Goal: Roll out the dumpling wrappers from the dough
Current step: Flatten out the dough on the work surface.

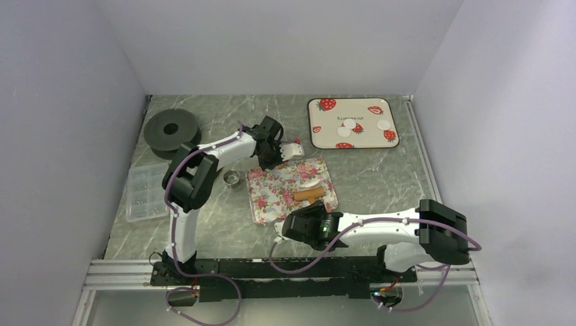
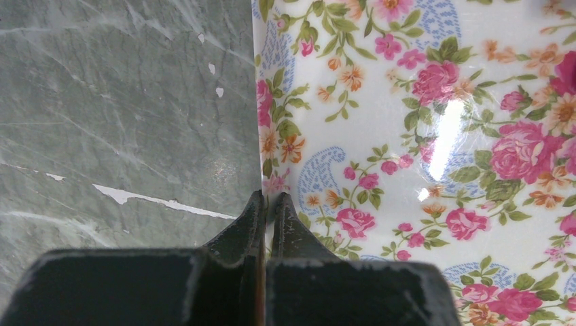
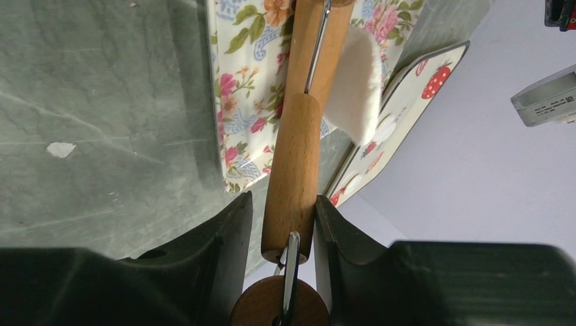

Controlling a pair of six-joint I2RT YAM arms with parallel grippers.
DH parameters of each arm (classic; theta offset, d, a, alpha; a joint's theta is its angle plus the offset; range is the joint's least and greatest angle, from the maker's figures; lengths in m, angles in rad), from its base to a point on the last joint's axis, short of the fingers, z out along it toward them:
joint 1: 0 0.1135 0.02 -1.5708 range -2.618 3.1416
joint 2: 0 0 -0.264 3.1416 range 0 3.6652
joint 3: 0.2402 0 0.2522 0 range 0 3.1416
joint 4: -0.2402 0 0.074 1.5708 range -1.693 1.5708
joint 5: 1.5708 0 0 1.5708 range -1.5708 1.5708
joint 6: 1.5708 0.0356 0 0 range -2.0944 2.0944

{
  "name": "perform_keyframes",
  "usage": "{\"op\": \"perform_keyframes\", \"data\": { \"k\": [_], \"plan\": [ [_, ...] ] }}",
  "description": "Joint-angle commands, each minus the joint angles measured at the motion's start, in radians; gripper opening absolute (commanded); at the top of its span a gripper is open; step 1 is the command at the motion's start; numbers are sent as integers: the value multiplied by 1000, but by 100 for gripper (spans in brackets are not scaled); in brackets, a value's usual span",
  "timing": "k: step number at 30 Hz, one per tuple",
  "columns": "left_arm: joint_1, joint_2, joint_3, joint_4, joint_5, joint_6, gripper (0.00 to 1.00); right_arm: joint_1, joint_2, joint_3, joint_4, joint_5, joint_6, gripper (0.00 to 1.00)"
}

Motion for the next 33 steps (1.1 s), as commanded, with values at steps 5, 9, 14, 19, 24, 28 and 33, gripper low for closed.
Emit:
{"op": "perform_keyframes", "data": {
  "k": [5,9,14,19,24,28,33],
  "plan": [
    [-7,109,-77,-119,-26,28,0,-95,107,-14,-155,-350,-47,0],
    [-7,114,-68,-123,-22,26,0,-48,43,-15,-240,-378,17,0],
    [-7,113,-68,-123,-25,26,0,1,-51,18,-357,-360,73,0],
    [-7,111,-69,-122,-26,25,0,-42,-158,214,-378,-306,125,0],
    [-7,109,-71,-121,-23,23,0,-268,-228,452,-390,-433,218,0],
    [-6,103,-78,-112,-20,24,0,-342,-270,514,-444,-472,338,0],
    [-10,128,-48,-134,0,0,0,-474,-221,626,-534,-564,564,0]
  ]
}}
